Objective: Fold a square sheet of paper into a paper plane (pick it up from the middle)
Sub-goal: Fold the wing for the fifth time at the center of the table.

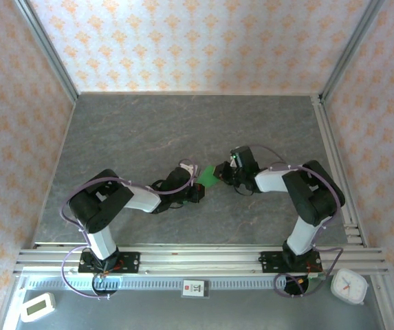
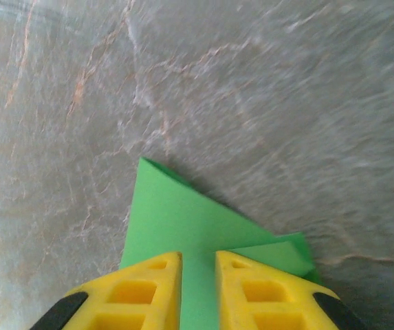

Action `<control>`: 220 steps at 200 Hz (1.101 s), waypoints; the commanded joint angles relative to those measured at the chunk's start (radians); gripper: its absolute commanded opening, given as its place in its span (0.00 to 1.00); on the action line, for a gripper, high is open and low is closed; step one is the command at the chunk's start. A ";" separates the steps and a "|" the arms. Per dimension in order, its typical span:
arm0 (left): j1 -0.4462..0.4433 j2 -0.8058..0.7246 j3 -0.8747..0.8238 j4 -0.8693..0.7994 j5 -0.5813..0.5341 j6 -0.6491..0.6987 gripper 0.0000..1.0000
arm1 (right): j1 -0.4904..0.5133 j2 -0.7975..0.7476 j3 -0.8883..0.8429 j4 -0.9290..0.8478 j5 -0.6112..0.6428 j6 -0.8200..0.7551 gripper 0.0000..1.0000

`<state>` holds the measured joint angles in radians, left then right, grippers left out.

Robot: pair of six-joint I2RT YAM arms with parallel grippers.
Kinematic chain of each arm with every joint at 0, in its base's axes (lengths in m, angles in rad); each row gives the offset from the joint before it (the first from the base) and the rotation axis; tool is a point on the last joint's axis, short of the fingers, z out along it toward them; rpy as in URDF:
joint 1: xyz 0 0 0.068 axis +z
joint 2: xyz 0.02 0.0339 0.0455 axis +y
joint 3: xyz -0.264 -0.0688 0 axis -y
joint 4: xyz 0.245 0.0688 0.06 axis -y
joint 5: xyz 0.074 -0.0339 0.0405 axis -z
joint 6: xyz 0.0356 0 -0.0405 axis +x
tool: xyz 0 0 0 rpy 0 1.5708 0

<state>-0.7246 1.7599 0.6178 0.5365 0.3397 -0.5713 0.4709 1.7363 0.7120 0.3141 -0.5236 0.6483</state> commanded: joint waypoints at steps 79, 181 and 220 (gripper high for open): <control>0.013 0.060 -0.060 -0.091 -0.045 -0.004 0.00 | -0.128 0.024 -0.013 -0.077 0.062 -0.107 0.24; 0.022 -0.061 0.117 -0.132 0.039 -0.063 0.01 | -0.139 -0.244 -0.083 -0.134 0.038 -0.057 0.24; 0.068 -0.175 0.156 -0.179 0.023 -0.085 0.27 | -0.037 -0.333 -0.174 -0.078 0.079 0.042 0.23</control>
<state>-0.6910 1.6787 0.7502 0.4179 0.3698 -0.6365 0.3885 1.4487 0.5930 0.2058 -0.4934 0.6147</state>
